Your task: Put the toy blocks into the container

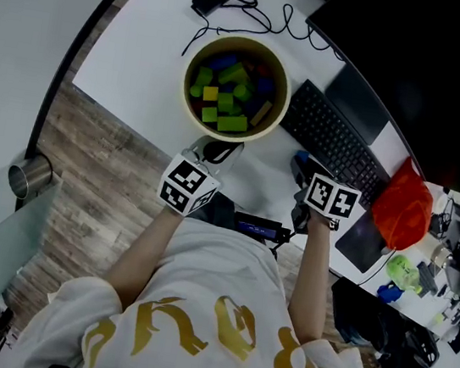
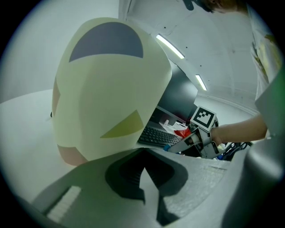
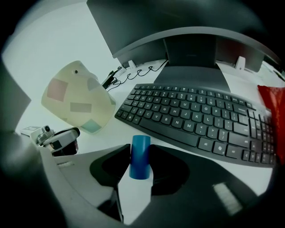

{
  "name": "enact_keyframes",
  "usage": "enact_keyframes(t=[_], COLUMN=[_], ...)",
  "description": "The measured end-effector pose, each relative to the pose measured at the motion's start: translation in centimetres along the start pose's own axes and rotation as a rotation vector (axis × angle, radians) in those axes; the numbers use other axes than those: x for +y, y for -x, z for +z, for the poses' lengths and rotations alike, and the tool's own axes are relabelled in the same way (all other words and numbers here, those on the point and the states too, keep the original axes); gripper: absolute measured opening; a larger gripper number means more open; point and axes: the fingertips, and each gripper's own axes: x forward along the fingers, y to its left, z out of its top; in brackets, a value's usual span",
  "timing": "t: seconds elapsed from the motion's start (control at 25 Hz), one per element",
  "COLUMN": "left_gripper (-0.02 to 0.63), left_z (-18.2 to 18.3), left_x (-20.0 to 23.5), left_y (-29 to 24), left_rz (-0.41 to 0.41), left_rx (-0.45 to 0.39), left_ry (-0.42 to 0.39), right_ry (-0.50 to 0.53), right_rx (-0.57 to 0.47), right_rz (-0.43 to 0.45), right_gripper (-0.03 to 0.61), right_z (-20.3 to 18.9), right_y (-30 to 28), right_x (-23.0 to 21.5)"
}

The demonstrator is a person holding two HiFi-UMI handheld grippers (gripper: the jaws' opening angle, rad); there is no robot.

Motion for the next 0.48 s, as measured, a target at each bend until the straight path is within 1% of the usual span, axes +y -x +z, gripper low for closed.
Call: enact_keyframes(t=[0.2, 0.36, 0.48], left_gripper=[0.006, 0.006, 0.006], left_z=[0.4, 0.8, 1.2], left_x=[0.0, -0.3, -0.4], left_y=[0.3, 0.6, 0.9], left_rz=[0.013, 0.021, 0.028], left_rx=[-0.015, -0.028, -0.043], left_ry=[-0.002, -0.006, -0.01], right_ry=[0.001, -0.001, 0.011], right_rx=[-0.028, -0.075, -0.103], right_rz=[0.035, 0.087, 0.104], right_gripper=[0.164, 0.164, 0.164], right_z=[0.5, 1.1, 1.6], right_y=[0.2, 0.5, 0.9], right_x=[0.8, 1.6, 2.0])
